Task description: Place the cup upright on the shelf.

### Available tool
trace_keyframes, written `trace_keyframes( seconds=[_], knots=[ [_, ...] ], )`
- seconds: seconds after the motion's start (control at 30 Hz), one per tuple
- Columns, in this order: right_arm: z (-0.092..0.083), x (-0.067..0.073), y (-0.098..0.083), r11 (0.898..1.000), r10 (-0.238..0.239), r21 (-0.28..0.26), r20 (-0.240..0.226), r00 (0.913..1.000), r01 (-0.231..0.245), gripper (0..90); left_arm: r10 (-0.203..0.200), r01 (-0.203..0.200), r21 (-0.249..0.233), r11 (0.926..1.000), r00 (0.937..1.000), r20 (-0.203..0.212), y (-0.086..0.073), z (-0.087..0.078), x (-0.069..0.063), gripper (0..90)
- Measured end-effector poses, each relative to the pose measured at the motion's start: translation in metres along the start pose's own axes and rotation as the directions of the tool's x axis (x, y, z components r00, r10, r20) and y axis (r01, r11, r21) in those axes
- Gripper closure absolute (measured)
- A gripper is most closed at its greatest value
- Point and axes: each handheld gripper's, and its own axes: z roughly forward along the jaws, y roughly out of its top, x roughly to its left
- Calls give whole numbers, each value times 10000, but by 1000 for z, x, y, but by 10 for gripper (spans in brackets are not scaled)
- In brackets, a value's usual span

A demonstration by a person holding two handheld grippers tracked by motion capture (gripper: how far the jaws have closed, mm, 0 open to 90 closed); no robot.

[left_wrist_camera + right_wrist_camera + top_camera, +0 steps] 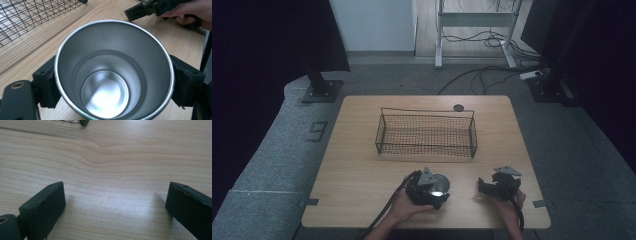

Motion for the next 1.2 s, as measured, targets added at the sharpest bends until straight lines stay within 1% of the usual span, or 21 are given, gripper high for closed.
trace_keyframes(
  seconds=[0.2,0.27,0.3,0.37,0.5,0.53,0.63,0.77,0.93,1.2],
  knots=[
    [0,0,0,10000,-18,-8,-16,10000,18,26,-21,21,-173,9998,10000,-2,2,-9,4,148],
    [0,0,0,10000,-26,-7,-17,10000,26,26,-25,25,-282,9996,10000,-7,3,-16,5,149],
    [0,0,0,10000,-26,-7,-17,10000,26,26,-25,25,-282,9996,10000,-7,3,-16,5,148],
    [0,0,0,10000,-22,-10,-17,10000,22,26,-35,35,-403,9992,10000,1,4,-23,8,149],
    [0,0,0,10000,-22,-12,-17,10000,22,26,-32,34,-500,9987,10000,30,6,-29,10,149],
    [0,0,0,10000,-18,-11,-16,10000,18,26,-121,125,-605,9981,9999,68,7,-34,13,149],
    [0,0,0,10000,-20,-12,-15,10000,20,26,-182,189,-654,9977,9998,117,7,-37,17,149],
    [0,0,0,10000,-19,-10,-19,10000,19,26,-253,252,-762,9968,9997,-7,8,-45,23,149],
    [0,0,0,10000,-19,-13,-18,10000,19,27,-342,334,-963,9948,9994,-70,9,-52,28,149],
    [0,0,0,10000,-18,-12,-15,10000,17,26,-428,408,-1132,9927,9990,-159,11,-63,36,149]
  ],
)
